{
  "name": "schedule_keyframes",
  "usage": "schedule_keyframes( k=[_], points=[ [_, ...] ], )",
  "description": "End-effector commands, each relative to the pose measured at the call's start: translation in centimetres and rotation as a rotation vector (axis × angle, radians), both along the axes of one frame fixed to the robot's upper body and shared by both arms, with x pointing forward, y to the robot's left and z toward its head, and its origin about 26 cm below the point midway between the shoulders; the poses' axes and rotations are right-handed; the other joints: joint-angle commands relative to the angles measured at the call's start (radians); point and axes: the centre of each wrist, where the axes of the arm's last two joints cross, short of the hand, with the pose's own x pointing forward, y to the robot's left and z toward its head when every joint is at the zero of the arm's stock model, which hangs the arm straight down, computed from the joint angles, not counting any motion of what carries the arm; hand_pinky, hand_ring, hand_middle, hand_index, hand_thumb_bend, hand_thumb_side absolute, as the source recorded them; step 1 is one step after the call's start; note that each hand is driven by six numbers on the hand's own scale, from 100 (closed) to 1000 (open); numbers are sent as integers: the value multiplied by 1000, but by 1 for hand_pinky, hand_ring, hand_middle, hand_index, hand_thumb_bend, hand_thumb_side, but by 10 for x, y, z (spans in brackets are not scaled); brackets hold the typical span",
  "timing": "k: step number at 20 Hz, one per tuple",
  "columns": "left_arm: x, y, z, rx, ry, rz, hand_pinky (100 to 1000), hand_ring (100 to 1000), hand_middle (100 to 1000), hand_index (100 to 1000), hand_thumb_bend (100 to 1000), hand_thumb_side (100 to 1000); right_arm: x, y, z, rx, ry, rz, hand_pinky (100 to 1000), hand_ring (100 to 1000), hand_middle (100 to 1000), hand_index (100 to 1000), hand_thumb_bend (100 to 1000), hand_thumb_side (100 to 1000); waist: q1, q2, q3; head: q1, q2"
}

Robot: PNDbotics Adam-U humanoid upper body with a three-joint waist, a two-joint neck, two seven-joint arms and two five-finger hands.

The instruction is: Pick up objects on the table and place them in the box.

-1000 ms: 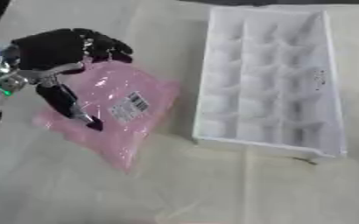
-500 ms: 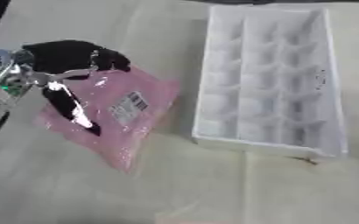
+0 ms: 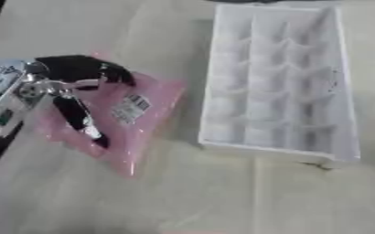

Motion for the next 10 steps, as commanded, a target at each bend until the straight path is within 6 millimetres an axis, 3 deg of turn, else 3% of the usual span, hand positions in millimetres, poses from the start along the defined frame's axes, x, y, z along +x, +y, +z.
schedule_keyframes(
  k=[1, 3, 4, 5, 6, 7, 8, 9, 10],
  points=[
    [1, -1, -4, -3, -15, 19, 707, 803, 840, 912, 1000, 607, -1, -1, 9, -19, -28, 7, 100, 138, 120, 479, 467, 1000, 0, -9, -3, 4, 0],
    [2, -2, -9, -14, -36, 29, 680, 774, 811, 888, 972, 552, -1, 0, 10, -19, -29, 9, 100, 139, 120, 480, 468, 1000, -1, -7, -4, 3, 0],
    [2, -3, -10, -22, -56, 38, 637, 731, 764, 856, 919, 475, -1, 0, 10, -19, -29, 10, 100, 139, 120, 480, 468, 1000, -1, -6, -5, 3, 0],
    [1, -4, -12, -29, -79, 47, 637, 731, 764, 856, 919, 475, -1, 0, 10, -19, -30, 10, 100, 139, 120, 480, 468, 1000, -2, -5, -6, 4, 0],
    [1, -4, -13, -40, -111, 59, 542, 639, 660, 786, 816, 302, -1, 0, 10, -19, -30, 11, 100, 139, 120, 480, 468, 1000, -2, -5, -6, 4, 0],
    [1, -5, -15, -53, -149, 72, 565, 658, 686, 803, 872, 336, -1, 0, 10, -19, -30, 12, 100, 139, 120, 480, 466, 1000, -2, -4, -7, 4, 0],
    [0, -6, -17, -66, -186, 83, 425, 542, 538, 708, 627, 104, -1, 0, 10, -19, -30, 12, 100, 139, 120, 480, 468, 1000, -2, -4, -7, 4, 0],
    [0, -6, -19, -90, -233, 95, 393, 515, 510, 686, 534, 100, -1, 0, 10, -19, -30, 13, 100, 139, 120, 480, 468, 1000, -1, -3, -8, 4, 0],
    [-1, -7, -22, -113, -273, 103, 336, 470, 463, 632, 353, 100, -1, 0, 10, -19, -30, 14, 100, 140, 120, 480, 468, 1000, -1, -3, -8, 4, 0]
  ],
)
